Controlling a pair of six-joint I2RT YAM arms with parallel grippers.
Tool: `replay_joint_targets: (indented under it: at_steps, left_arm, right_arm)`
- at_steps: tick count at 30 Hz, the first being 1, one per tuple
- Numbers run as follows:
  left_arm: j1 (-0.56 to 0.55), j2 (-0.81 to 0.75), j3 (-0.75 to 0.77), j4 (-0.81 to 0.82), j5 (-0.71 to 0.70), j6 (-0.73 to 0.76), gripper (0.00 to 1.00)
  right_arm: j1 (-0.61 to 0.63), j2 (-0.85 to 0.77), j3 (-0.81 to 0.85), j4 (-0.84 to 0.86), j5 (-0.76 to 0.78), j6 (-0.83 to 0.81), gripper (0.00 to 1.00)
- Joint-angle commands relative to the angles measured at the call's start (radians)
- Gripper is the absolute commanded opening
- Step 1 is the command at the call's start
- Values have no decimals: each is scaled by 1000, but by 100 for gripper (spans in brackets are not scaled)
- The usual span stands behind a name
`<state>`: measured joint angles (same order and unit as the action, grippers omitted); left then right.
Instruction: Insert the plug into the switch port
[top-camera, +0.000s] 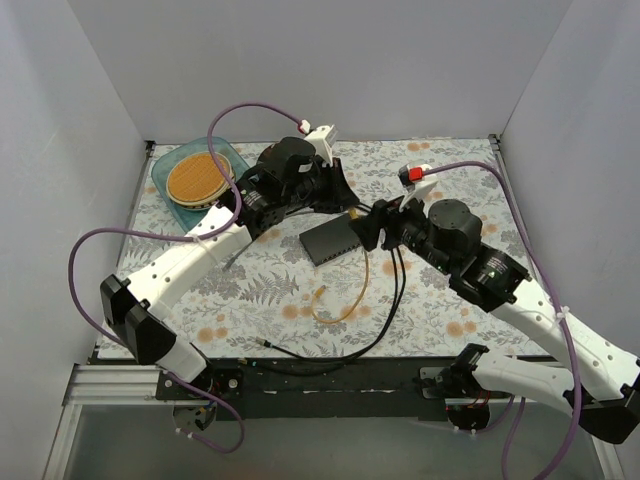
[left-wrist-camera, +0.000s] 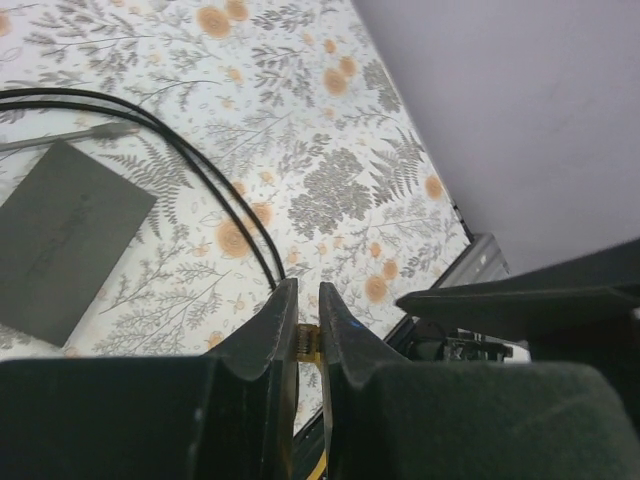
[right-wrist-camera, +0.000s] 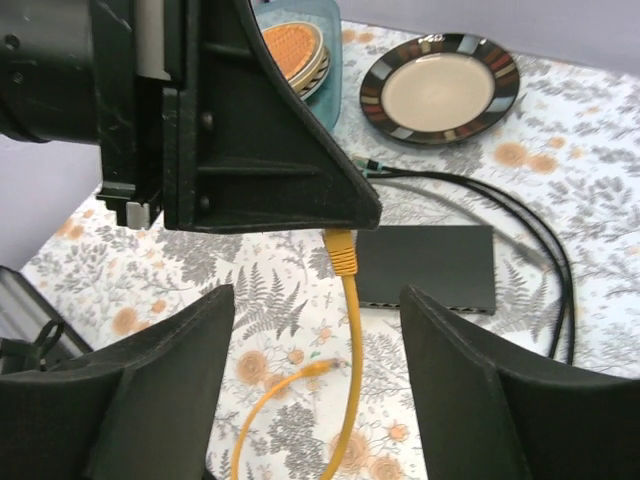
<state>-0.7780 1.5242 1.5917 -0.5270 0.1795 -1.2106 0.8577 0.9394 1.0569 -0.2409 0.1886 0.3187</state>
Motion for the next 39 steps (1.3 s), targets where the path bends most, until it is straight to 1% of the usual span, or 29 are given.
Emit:
replay_joint_targets:
  at_steps: [1, 2, 4, 8, 11, 16, 20, 28, 31, 32, 35, 36, 37, 38, 39]
  left_arm:
    - [0, 8, 65, -103, -92, -30, 0]
    - [0, 10, 65, -105, -89, -32, 0]
    - [0, 11, 68, -107, -89, -32, 0]
    - [2, 21, 74, -114, -86, -29, 0]
    - [2, 30, 79, -116, -81, -29, 0]
    - [2, 34, 85, -117, -78, -29, 0]
    - [2, 34, 90, -111, -72, -29, 0]
    - [2, 40, 86, -96, -35, -40, 0]
    - [0, 37, 82, -84, -20, -40, 0]
    - [2, 36, 80, -85, -21, -43, 0]
    - [0, 33, 74, -82, -23, -41, 0]
    - [2, 31, 68, -79, -23, -38, 7]
    - [0, 30, 59, -71, -23, -35, 26]
    - [2, 30, 54, -70, -28, -32, 66]
    - [2, 31, 50, -70, -56, -29, 78]
  right_arm:
    - [1, 56, 95, -43, 46, -90, 68]
    - [3, 71, 121, -57, 43, -99, 64]
    - [3, 107, 140, -90, 17, -121, 61]
    - [9, 137, 132, -90, -20, -127, 59]
    - [14, 167, 132, -109, -2, -133, 58]
    - [17, 191, 120, -107, 6, -138, 53]
    - [17, 196, 100, -95, 23, -136, 39]
    - [17, 174, 38, -55, 55, -133, 35]
    - [17, 159, 20, -38, 71, -126, 15]
    - [17, 151, 0, -29, 77, -127, 2]
    - [17, 99, -31, 20, 97, -124, 1]
    - [18, 72, -50, 29, 106, -121, 1]
    - [17, 61, -58, 47, 110, -119, 1]
    - [17, 49, -63, 49, 110, -118, 1]
    - [17, 39, -66, 48, 120, -118, 1]
